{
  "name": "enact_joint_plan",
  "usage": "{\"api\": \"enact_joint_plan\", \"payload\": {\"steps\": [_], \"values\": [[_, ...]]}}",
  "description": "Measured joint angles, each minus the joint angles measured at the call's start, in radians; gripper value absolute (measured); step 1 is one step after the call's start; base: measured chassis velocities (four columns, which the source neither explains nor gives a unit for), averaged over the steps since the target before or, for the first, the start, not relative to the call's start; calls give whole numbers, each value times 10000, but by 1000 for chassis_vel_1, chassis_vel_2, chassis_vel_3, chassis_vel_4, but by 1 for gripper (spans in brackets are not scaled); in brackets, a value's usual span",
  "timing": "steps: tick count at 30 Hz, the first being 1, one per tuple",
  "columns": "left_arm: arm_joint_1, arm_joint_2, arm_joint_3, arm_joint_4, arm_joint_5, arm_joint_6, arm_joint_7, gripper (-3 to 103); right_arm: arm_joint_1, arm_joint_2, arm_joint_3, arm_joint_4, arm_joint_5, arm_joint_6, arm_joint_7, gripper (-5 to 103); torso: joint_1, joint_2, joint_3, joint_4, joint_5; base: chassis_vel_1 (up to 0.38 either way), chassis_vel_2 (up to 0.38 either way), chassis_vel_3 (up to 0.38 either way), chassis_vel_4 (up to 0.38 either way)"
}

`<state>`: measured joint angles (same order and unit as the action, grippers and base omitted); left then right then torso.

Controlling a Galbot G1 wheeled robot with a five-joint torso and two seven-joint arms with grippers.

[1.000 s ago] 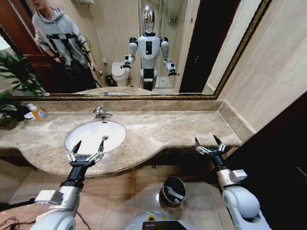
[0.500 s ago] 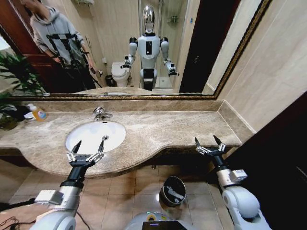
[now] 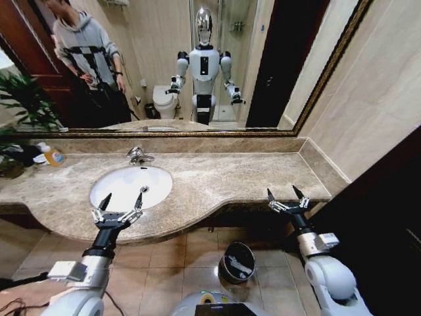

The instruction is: Pick up the trash from the sink and place it in the trash bin.

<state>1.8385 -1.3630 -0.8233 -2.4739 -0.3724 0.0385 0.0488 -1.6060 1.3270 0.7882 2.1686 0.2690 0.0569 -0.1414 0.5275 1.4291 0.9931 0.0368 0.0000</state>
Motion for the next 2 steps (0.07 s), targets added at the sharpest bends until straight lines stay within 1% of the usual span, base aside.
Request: {"api": "enact_joint_plan", "payload": {"steps": [2], "values": [[0, 0, 0, 0, 0, 0, 0, 100, -1, 0, 0, 0, 0, 0, 0, 100, 0, 0, 0, 0, 0, 0, 0, 0, 0]]}}
